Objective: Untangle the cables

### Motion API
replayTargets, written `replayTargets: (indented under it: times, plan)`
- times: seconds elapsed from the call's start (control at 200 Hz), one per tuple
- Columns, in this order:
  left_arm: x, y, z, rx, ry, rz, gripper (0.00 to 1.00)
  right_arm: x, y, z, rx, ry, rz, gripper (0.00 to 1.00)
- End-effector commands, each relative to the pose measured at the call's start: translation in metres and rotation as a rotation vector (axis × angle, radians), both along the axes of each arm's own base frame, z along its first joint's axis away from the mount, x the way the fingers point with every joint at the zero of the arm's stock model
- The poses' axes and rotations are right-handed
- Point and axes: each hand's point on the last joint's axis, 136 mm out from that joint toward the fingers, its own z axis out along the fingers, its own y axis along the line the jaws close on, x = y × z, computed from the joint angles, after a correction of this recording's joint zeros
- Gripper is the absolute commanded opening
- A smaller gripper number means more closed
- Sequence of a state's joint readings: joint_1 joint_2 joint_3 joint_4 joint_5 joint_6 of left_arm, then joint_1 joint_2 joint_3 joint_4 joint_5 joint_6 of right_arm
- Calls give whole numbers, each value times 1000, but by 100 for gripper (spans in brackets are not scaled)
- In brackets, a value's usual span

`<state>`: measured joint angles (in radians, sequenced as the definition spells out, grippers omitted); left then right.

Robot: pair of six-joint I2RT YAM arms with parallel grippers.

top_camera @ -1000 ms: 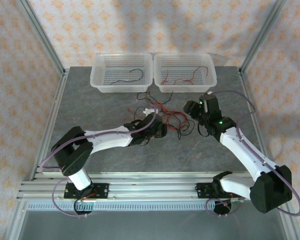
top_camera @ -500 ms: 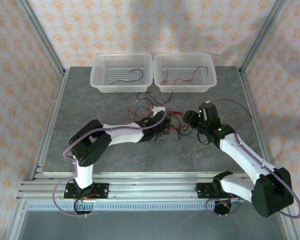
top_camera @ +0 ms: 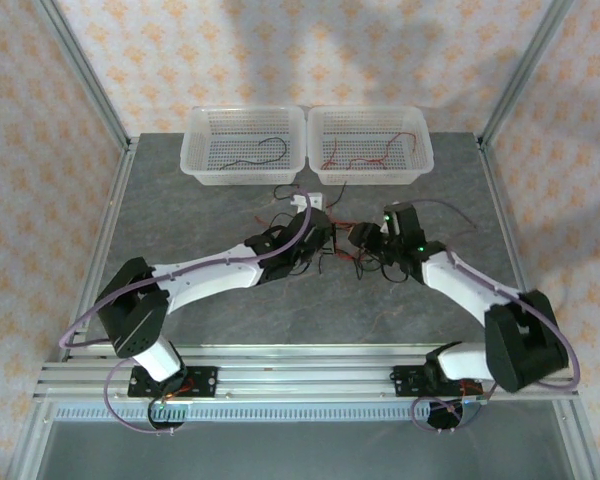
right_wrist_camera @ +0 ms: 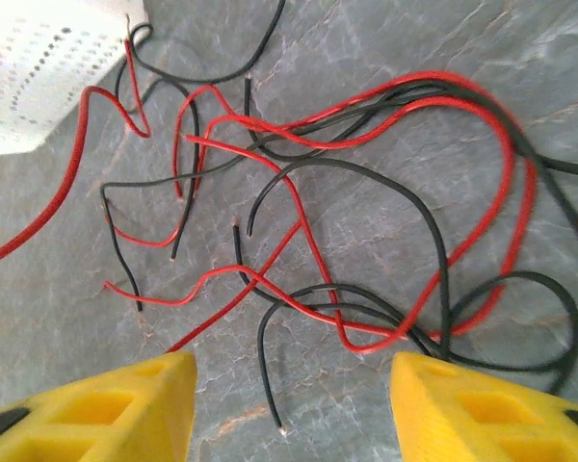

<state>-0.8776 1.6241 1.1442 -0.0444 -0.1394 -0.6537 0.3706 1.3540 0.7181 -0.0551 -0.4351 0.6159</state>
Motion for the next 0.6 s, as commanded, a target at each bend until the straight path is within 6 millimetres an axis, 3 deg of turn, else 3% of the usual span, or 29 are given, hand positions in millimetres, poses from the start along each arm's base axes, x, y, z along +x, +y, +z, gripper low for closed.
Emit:
replayTargets:
  times: [0.0,0.29,0.596]
  plan:
    - [-6,6,6,37,-2,0,0,22,29,15,86,-41,52,52]
    - [-10,9,51,4,-69,-10,0,45,83,-26,34,26,106,41]
    - [-19,32,101,-5,-152,11,0,38,60,-68,-78,74,25,32]
